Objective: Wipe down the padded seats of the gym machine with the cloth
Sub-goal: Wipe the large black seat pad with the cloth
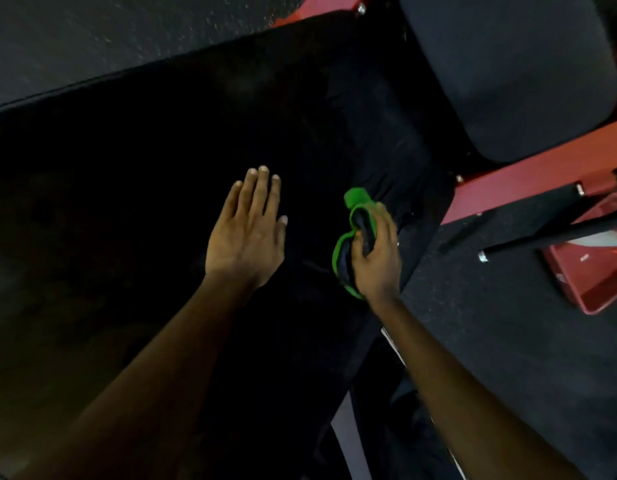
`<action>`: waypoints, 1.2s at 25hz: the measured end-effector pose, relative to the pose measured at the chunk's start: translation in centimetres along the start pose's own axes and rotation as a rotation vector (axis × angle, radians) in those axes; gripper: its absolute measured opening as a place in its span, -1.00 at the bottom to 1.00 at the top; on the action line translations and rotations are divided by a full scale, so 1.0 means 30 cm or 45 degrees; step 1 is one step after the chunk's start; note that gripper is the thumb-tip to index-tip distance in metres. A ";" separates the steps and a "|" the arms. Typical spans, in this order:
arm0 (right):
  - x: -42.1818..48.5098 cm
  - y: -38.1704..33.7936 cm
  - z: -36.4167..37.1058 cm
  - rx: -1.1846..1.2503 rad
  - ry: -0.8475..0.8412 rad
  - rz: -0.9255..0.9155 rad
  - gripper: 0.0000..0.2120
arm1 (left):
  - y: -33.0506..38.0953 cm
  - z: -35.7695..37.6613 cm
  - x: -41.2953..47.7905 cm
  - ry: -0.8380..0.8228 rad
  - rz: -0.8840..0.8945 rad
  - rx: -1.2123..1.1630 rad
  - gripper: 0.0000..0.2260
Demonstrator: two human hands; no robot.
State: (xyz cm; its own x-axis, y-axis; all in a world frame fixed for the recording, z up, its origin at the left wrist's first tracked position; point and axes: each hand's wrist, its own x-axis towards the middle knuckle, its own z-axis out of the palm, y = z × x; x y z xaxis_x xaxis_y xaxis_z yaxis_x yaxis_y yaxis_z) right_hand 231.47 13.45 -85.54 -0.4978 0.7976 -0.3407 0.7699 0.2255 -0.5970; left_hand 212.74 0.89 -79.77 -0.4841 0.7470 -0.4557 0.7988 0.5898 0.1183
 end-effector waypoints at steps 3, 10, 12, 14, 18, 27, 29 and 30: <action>0.132 0.032 -0.012 -0.031 0.111 0.202 -0.51 | 0.004 0.020 -0.001 0.028 -0.021 0.098 -0.42; -0.373 -0.090 -0.039 0.004 -0.235 -0.187 -0.58 | 0.008 0.006 0.002 0.012 -0.034 0.039 -0.41; -0.258 -0.029 -0.029 -0.012 -0.086 -0.105 -0.60 | 0.010 0.012 0.002 0.033 -0.035 0.056 -0.41; -0.078 0.017 -0.012 -0.039 0.082 0.096 -0.57 | 0.008 0.017 0.005 0.026 -0.032 0.089 -0.41; 0.117 0.061 -0.007 0.005 0.215 0.411 -0.49 | 0.003 0.029 0.008 0.033 -0.029 0.130 -0.41; -0.136 0.006 -0.030 0.027 -0.086 0.052 -0.37 | 0.003 0.033 0.005 0.067 -0.033 0.132 -0.40; -0.016 0.027 -0.021 0.016 -0.015 0.075 -0.46 | -0.001 0.042 0.007 0.081 -0.027 0.154 -0.40; 0.042 0.028 -0.014 0.005 -0.003 0.107 -0.47 | -0.003 0.045 0.008 0.084 -0.029 0.168 -0.40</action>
State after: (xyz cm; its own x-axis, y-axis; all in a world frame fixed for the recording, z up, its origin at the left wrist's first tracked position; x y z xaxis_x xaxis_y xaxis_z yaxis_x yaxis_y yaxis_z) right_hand 231.66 14.89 -86.18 -0.4321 0.8125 -0.3914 0.8074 0.1553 -0.5692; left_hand 213.03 0.59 -81.06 -0.5214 0.7550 -0.3976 0.8254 0.5644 -0.0106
